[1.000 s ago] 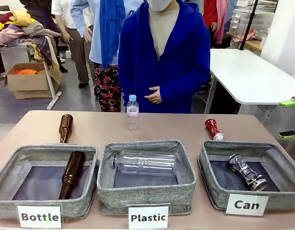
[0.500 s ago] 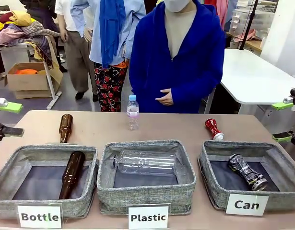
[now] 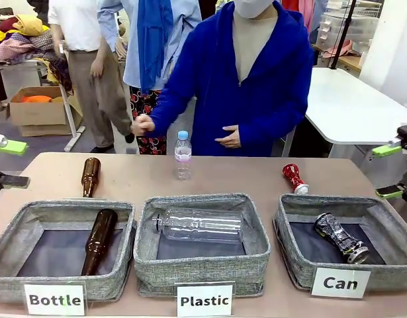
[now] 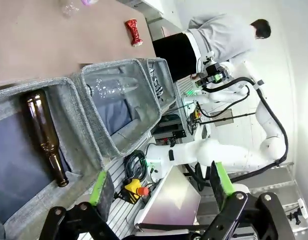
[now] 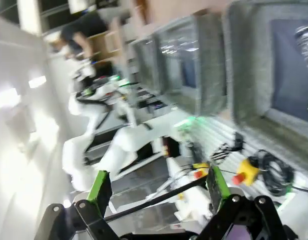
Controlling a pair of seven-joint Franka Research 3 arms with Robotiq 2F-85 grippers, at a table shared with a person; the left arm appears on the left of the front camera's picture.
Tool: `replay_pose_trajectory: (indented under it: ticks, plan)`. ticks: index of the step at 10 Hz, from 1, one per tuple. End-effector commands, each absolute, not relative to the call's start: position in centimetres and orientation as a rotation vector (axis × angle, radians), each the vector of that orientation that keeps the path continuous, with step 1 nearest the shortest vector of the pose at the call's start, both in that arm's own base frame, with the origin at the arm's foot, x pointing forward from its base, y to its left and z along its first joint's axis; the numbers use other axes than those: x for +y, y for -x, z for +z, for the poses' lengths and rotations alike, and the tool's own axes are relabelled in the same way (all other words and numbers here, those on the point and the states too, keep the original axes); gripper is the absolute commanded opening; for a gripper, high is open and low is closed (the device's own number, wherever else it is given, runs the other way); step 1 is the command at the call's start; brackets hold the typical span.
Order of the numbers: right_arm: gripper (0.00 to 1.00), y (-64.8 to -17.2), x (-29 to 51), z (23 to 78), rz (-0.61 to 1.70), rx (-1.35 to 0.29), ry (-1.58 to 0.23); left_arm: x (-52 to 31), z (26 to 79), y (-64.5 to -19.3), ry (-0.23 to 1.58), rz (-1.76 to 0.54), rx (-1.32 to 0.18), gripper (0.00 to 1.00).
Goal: Sort the can waste into the basket.
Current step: Pick up the can waste from the table and place it in the right Fabric basket.
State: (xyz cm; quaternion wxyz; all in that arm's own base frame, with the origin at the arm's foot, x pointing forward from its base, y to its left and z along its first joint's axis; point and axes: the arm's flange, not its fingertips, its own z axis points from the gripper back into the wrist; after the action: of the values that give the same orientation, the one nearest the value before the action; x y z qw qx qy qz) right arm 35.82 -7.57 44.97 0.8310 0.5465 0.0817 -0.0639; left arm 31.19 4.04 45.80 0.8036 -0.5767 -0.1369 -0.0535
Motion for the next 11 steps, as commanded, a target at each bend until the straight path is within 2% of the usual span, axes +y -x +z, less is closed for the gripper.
replay_pose_trajectory:
  ticks: [1,4,5,6,10,11]
  plan:
    - [1.00,-37.8,-2.8,47.0,-0.130,0.070,-0.718,4.2,45.9,-31.0,1.246,-0.125,-0.309,1.00]
    - [1.00,-40.6,1.1,46.7,-0.173,-0.072,-0.381,4.2,45.9,-31.0,1.246,-0.125,-0.309,1.00]
    - [1.00,-40.0,0.4,47.6,-0.168,-0.175,-0.517,4.2,45.9,-31.0,1.246,-0.125,-0.309,1.00]
    - [1.00,-40.4,0.9,48.0,-0.068,-0.056,-0.535,4.2,45.9,-31.0,1.246,-0.125,-0.309,1.00]
    - [1.00,-40.6,1.1,47.9,-0.085,-0.081,-0.529,4.2,45.9,-31.0,1.246,-0.125,-0.309,1.00]
    - [1.00,-43.0,2.0,47.9,-0.107,-0.102,-0.498,4.2,45.9,-31.0,1.246,-0.125,-0.309,1.00]
